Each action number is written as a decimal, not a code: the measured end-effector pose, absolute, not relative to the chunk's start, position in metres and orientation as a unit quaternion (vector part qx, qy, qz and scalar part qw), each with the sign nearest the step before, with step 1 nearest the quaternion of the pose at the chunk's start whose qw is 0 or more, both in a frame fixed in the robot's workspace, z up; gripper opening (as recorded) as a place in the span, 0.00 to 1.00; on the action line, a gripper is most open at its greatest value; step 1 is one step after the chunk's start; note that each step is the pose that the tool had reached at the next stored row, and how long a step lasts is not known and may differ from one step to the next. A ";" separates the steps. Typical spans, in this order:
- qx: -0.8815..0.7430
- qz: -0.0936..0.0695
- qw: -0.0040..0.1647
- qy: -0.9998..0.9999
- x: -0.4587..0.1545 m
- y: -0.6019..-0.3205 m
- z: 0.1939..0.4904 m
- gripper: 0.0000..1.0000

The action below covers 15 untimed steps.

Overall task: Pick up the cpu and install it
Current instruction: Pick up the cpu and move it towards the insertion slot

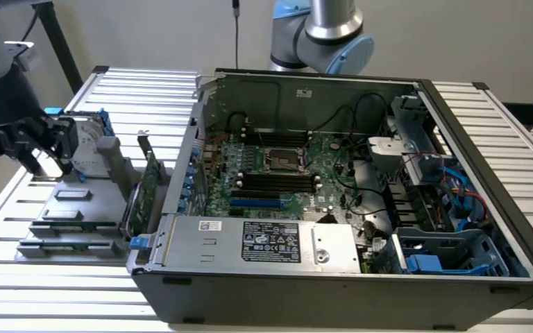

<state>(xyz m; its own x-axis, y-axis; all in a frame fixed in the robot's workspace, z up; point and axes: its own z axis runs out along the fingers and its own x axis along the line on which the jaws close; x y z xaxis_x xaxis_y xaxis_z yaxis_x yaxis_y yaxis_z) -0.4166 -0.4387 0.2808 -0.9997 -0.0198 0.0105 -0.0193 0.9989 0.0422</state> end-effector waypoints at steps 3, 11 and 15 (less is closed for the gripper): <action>0.010 -0.021 0.005 -1.000 -0.412 -0.439 0.294 0.55; 0.010 -0.022 0.006 -1.000 -0.386 -0.439 0.331 0.55; 0.012 -0.025 0.007 -1.000 -0.369 -0.439 0.349 0.55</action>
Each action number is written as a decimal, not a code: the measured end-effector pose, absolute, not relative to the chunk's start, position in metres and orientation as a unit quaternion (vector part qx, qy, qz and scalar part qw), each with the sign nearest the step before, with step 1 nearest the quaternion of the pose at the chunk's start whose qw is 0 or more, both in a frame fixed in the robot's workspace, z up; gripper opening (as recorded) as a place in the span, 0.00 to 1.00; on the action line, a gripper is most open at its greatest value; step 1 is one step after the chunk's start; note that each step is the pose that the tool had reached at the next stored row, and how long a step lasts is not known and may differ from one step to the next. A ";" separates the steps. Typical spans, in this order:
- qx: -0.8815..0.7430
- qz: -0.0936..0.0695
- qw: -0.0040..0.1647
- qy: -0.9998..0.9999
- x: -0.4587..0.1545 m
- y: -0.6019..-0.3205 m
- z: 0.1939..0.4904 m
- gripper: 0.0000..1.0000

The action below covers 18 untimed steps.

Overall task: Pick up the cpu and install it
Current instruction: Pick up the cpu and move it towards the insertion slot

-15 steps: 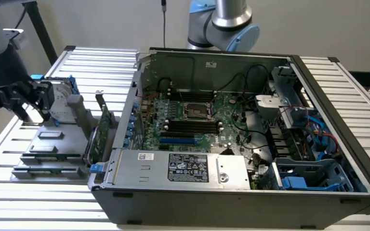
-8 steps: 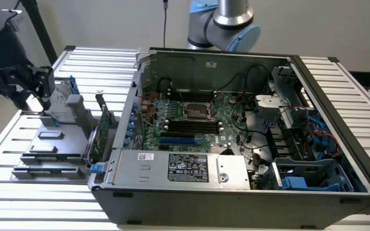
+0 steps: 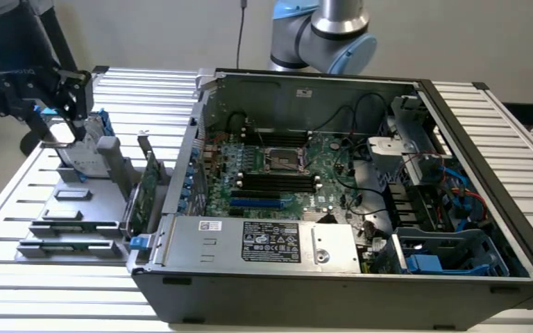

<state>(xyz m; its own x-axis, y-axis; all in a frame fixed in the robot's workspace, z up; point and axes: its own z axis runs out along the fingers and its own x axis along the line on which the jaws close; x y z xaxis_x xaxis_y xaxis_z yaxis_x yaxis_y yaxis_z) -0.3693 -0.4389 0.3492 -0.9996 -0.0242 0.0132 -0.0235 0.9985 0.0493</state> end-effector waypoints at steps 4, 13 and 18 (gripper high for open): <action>0.015 -0.028 0.008 -0.999 -0.354 -0.439 0.367 0.55; 0.020 -0.038 0.010 -0.999 -0.316 -0.439 0.396 0.55; 0.020 -0.050 0.010 -0.998 -0.293 -0.439 0.397 0.55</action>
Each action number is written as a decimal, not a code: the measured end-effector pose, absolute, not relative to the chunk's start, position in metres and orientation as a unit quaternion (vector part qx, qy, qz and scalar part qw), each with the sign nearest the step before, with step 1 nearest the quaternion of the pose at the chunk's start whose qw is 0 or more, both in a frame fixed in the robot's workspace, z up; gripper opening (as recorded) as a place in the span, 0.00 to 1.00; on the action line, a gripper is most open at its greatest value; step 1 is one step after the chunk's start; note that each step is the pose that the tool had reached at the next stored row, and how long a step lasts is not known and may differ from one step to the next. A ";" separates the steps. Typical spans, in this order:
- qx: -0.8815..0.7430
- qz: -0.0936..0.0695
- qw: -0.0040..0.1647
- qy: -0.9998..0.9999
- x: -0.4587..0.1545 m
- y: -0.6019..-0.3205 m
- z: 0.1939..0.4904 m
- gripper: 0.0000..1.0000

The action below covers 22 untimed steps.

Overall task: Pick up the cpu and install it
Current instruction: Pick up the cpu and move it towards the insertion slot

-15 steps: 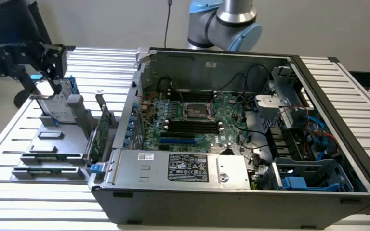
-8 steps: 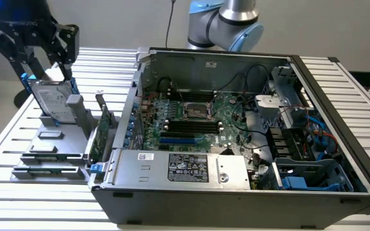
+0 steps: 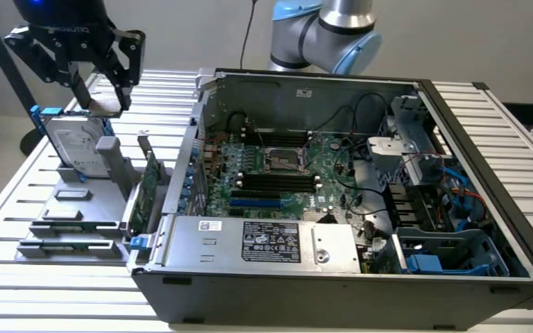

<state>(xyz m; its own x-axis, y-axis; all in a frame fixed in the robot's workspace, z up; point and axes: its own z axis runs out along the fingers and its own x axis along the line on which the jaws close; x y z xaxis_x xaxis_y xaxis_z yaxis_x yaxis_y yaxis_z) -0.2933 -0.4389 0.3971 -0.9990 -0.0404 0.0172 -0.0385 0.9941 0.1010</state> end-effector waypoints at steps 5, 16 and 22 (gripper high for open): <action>0.020 -0.063 0.009 -0.998 -0.270 -0.439 0.397 0.55; 0.020 -0.080 0.009 -0.997 -0.221 -0.439 0.397 0.55; 0.020 -0.080 0.009 -0.997 -0.193 -0.438 0.393 0.55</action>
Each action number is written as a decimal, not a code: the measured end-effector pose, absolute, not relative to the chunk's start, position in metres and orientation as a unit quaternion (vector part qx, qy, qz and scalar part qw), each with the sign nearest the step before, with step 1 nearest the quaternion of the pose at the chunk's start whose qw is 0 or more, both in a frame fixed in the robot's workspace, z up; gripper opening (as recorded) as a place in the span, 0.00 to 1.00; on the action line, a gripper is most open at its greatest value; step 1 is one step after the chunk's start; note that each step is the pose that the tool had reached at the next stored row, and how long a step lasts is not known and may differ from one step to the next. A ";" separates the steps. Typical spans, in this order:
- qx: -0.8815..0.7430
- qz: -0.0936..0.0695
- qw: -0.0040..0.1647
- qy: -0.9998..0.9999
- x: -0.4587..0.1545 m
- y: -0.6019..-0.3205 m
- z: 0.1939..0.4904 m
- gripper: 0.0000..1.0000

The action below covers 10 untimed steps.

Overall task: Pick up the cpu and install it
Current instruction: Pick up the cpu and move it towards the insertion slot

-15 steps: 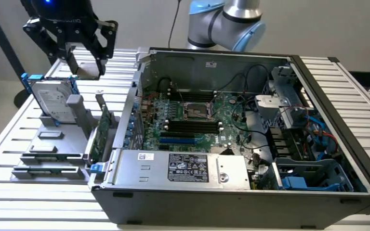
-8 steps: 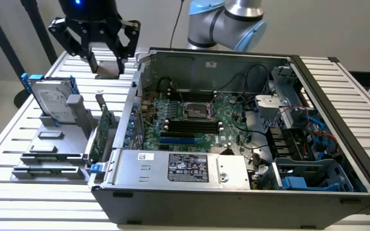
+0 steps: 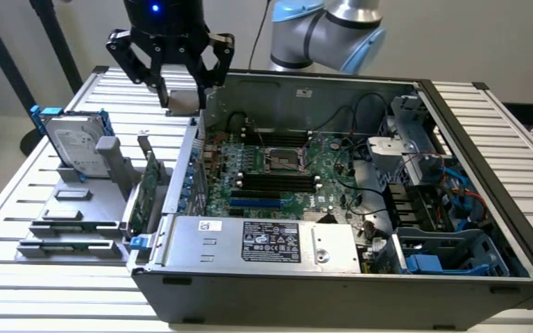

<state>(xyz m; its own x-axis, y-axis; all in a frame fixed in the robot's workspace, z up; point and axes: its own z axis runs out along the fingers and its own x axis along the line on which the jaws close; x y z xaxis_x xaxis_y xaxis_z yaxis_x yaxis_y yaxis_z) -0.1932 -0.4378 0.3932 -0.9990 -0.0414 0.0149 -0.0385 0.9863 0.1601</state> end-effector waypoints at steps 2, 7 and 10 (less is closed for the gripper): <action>0.020 -0.080 0.009 -0.997 -0.184 -0.437 0.390 0.55; 0.020 -0.080 0.009 -0.997 -0.161 -0.435 0.381 0.55; 0.020 -0.080 0.009 -0.997 -0.148 -0.433 0.375 0.55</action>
